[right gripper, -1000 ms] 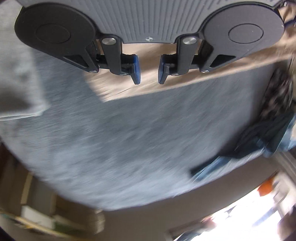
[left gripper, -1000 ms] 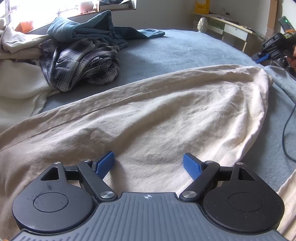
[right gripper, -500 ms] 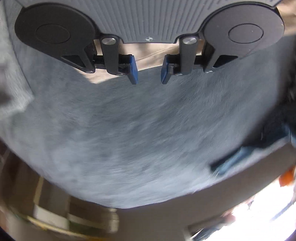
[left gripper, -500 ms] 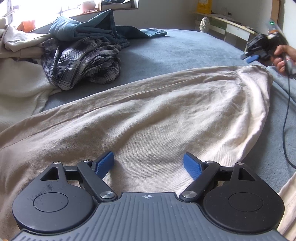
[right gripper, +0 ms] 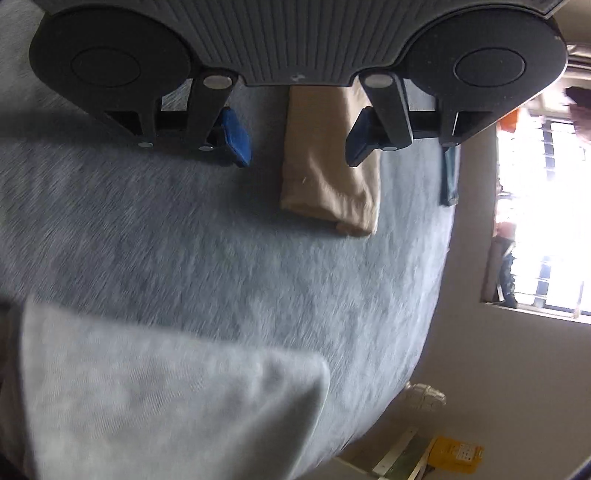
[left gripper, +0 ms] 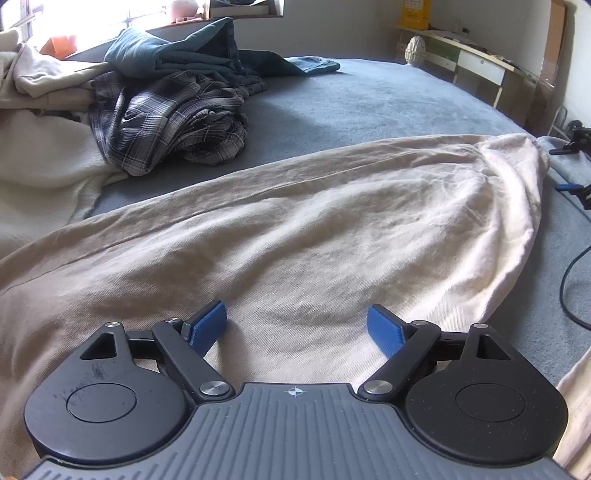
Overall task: Fold clothes
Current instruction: 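Lay the trouser leg down and regrasp its hem with the right gripper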
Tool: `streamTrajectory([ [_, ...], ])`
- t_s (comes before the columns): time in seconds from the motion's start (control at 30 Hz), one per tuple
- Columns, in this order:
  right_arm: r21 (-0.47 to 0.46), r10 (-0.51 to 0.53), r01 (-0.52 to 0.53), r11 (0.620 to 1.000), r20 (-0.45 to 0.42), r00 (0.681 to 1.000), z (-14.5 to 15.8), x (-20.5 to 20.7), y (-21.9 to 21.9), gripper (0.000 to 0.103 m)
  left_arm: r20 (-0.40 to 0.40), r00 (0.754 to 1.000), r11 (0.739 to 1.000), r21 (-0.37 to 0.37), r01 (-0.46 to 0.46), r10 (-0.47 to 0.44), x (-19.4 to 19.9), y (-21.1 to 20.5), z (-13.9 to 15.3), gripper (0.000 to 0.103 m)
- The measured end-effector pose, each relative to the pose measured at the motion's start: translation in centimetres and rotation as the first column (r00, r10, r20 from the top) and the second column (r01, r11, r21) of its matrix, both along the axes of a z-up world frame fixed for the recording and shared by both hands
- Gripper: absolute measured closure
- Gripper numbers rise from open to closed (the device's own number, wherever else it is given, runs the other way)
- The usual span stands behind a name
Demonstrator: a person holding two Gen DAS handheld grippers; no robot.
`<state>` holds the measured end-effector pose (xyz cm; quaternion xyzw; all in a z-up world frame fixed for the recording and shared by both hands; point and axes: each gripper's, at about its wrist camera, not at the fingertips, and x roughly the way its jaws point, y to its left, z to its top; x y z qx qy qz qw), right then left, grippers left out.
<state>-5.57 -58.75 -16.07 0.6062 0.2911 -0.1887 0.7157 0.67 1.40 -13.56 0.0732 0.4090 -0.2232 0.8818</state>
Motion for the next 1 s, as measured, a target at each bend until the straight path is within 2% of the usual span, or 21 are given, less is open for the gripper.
streamTrajectory([
  [0.07,-0.012,0.045,-0.045,0.999,-0.007,0.999,-0.5,1.1,0.6,0.044,-0.010,1.000,1.000,-0.005,-0.018,0.018,-0.1,0.3,0.1,0.019],
  [0.13,-0.044,0.046,-0.047,0.998,-0.011,0.999,-0.9,2.0,1.1,0.047,-0.023,0.999,0.999,-0.013,-0.039,0.039,-0.2,0.6,0.2,0.019],
  [0.2,-0.062,0.027,-0.027,0.998,0.003,1.000,-0.9,2.8,1.1,0.070,-0.024,0.998,0.998,-0.012,-0.055,0.055,-0.3,0.8,0.3,0.019],
  [0.23,-0.067,0.024,-0.022,0.997,0.025,0.999,-0.4,3.0,1.2,0.090,-0.023,0.998,0.998,-0.009,-0.060,0.060,-0.4,0.9,0.3,0.019],
  [0.27,-0.091,0.032,-0.026,0.996,0.069,0.997,0.6,3.1,1.5,0.095,-0.023,0.998,0.998,-0.008,-0.066,0.066,-0.4,1.0,0.4,0.019],
  [0.33,-0.228,0.116,-0.068,0.971,0.206,0.972,4.3,2.8,2.6,0.096,-0.024,0.997,0.997,-0.005,-0.078,0.078,-0.4,1.1,0.5,0.019],
  [0.37,-0.309,0.177,-0.090,0.947,0.266,0.948,6.2,2.3,3.4,0.097,-0.028,0.996,0.996,-0.007,-0.084,0.084,-0.4,1.2,0.5,0.019],
  [0.4,-0.363,0.218,-0.104,0.926,0.289,0.932,7.4,1.9,3.8,0.097,-0.031,0.996,0.996,-0.009,-0.087,0.087,-0.4,1.3,0.5,0.019],
  [0.43,-0.382,0.226,-0.110,0.917,0.273,0.935,7.8,1.6,3.9,0.097,-0.033,0.995,0.996,-0.010,-0.090,0.090,-0.4,1.3,0.4,0.019],
  [0.47,-0.379,0.208,-0.110,0.919,0.228,0.951,7.4,1.3,3.5,0.097,-0.035,0.995,0.996,-0.010,-0.093,0.093,-0.3,1.4,0.4,0.019],
  [0.5,-0.368,0.179,-0.107,0.924,0.166,0.970,6.5,0.9,3.0,0.097,-0.034,0.995,0.996,-0.008,-0.093,0.093,-0.3,1.3,0.3,0.019],
  [0.53,-0.343,0.125,-0.094,0.935,0.069,0.990,4.9,0.5,2.1,0.097,-0.031,0.995,0.996,-0.003,-0.090,0.090,-0.3,1.2,0.3,0.019],
  [0.57,-0.305,0.073,-0.073,0.950,-0.010,0.997,3.2,0.0,1.3,0.097,-0.028,0.996,0.996,-0.001,-0.087,0.087,-0.3,1.2,0.3,0.019],
  [0.6,-0.237,0.025,-0.036,0.971,-0.050,0.998,1.3,-0.7,0.4,0.097,-0.026,0.996,0.996,0.001,-0.085,0.085,-0.3,1.1,0.3,0.019],
  [0.63,-0.179,-0.015,0.002,0.984,-0.067,0.998,-0.2,-1.4,-0.3,0.097,-0.024,0.996,0.996,0.003,-0.084,0.084,-0.3,1.1,0.2,0.019],
  [0.7,-0.106,-0.067,0.067,0.992,-0.001,0.998,-1.1,-2.5,-0.6,0.095,-0.022,0.996,0.996,0.003,-0.085,0.085,-0.4,1.2,0.2,0.019],
  [0.73,-0.104,-0.074,0.074,0.992,0.012,0.997,-0.9,-2.6,-0.6,0.093,-0.022,0.996,0.996,0.004,-0.088,0.088,-0.4,1.2,0.3,0.019],
  [0.83,-0.183,-0.027,0.027,0.983,0.003,1.000,0.4,-1.5,-0.2,0.090,-0.026,0.995,0.996,0.003,-0.092,0.092,-0.3,1.3,0.4,0.019],
  [0.93,-0.301,0.047,-0.059,0.952,-0.047,0.998,1.9,-0.1,0.8,0.086,-0.022,0.996,0.996,0.009,-0.091,0.091,-0.3,1.2,0.4,0.019],
  [1.0,-0.381,0.048,-0.086,0.920,-0.109,0.993,2.8,0.4,1.2,0.070,-0.021,0.996,0.996,0.012,-0.092,0.092,-0.3,1.3,0.3,0.019],
])
